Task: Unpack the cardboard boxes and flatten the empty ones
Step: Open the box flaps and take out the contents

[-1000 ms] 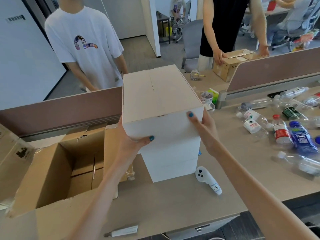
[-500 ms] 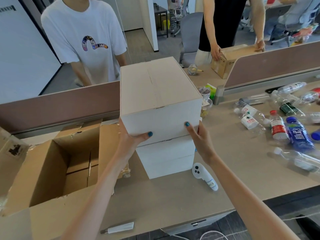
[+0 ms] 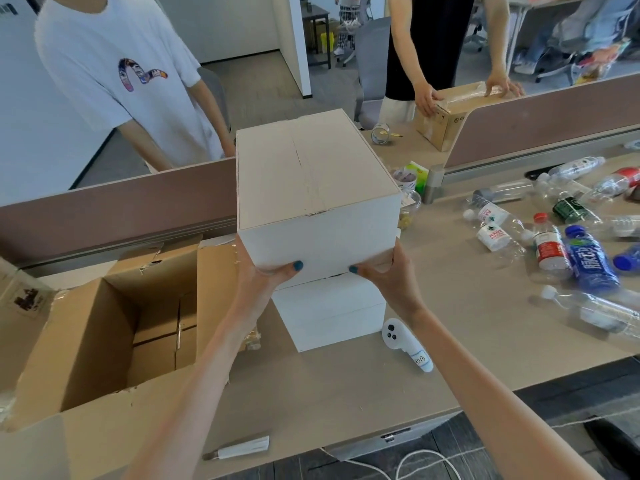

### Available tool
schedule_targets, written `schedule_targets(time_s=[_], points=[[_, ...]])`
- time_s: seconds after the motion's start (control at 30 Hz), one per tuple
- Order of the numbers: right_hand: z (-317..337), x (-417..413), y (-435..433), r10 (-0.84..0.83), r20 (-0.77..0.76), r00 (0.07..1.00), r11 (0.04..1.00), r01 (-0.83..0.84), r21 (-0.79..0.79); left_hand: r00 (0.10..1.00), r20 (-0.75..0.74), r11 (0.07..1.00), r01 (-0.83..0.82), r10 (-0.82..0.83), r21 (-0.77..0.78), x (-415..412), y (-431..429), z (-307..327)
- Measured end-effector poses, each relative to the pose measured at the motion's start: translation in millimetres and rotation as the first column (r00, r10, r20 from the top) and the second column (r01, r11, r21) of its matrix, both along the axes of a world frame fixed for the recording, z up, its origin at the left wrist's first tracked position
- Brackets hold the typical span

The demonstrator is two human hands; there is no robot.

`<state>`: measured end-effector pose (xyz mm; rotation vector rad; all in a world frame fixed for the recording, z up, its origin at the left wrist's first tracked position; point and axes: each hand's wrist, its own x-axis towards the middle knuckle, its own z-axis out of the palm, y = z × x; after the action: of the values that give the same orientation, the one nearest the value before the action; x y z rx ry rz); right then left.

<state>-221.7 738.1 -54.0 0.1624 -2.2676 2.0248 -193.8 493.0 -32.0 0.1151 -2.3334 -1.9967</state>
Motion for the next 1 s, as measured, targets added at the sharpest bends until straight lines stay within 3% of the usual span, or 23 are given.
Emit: schedule_targets(time_s=[0.13, 0.23, 0.33, 0.53, 0.77, 0.9, 1.0], points=[[3, 1, 1, 0.013, 0.036, 0.999, 1.0, -0.013, 0.012, 0.999, -0.02, 0.999, -0.028, 0.027, -0.044, 8, 3, 9], [-6, 8, 3, -0.005, 0.03, 1.0, 0.998, 0.003, 0.069, 0.984, -0.128, 0.989, -0.133, 0.123, -0.07, 23, 9, 14], [-23, 24, 7, -0.029, 0.038, 0.999, 0.989, 0.023, 0.144, 0.982, -0.16, 0.986, -0.123, 0.104, -0.115, 44, 13, 0], [-41, 68, 3, 0.018, -0.147, 0.989, 0.954, 0.027, 0.299, 0.996, -0.043, 0.989, -0.079, 0.075, -0.125, 97, 9, -35], [-71, 105, -27, 0.193, -0.109, 0.975, 0.881, -0.124, 0.456, 0.993, 0.047, 0.951, -0.088, 0.106, -0.296, 138, -17, -67], [-92, 115, -41, 0.242, -0.018, 0.97, 0.831, -0.198, 0.52, 0.977, -0.078, 0.815, -0.207, 0.196, -0.542, 152, -40, -85], [-104, 117, -53, 0.265, 0.02, 0.964, 0.808, -0.233, 0.542, 0.925, -0.088, 0.554, -0.296, 0.369, -0.778, 146, -58, -102]])
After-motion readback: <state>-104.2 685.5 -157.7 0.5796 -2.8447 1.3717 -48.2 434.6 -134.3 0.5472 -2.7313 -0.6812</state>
